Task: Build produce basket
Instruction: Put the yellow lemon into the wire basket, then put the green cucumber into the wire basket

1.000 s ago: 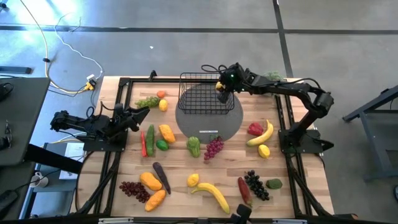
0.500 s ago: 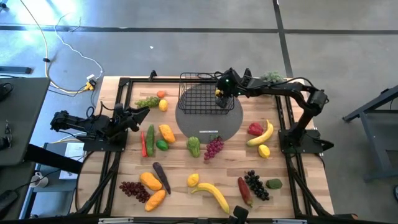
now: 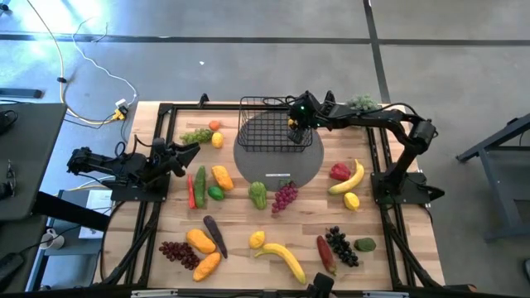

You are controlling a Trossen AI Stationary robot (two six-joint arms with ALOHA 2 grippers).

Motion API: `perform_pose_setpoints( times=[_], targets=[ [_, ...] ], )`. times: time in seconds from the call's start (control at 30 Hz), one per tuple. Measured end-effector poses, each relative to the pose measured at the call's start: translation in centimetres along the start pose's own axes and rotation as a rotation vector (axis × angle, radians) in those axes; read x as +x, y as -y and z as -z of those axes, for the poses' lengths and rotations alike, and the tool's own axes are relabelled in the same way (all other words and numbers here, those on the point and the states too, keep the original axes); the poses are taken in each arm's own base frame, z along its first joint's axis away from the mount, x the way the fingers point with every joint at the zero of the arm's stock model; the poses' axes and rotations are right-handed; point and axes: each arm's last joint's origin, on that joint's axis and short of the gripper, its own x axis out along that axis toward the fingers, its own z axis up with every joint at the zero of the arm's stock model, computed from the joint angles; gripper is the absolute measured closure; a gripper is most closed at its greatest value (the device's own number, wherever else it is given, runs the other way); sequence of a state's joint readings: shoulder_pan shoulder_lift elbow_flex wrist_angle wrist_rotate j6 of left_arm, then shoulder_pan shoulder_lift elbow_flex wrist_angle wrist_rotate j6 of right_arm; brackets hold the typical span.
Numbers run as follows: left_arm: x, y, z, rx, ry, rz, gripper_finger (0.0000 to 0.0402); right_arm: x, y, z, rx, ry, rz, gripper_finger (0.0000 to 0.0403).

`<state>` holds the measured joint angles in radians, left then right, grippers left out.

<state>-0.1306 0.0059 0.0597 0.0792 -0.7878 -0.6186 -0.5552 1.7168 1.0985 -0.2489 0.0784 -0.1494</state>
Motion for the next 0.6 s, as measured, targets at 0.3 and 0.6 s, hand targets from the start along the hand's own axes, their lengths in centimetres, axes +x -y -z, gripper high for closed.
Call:
perform_pose_setpoints(
  times=[0.3, 0.6],
  targets=[
    [0.0, 0.0, 0.0, 0.021, -0.01, 0.015, 0.02, -0.1, 0.0, 0.0, 0.018, -0.001, 0.011, 0.0152],
    [0.0, 0.0, 0.1, 0.015, -0.011, 0.011, 0.0142, -1.2, 0.3, -0.4, 0.064, 0.027, 0.045, 0.0151]
  ],
)
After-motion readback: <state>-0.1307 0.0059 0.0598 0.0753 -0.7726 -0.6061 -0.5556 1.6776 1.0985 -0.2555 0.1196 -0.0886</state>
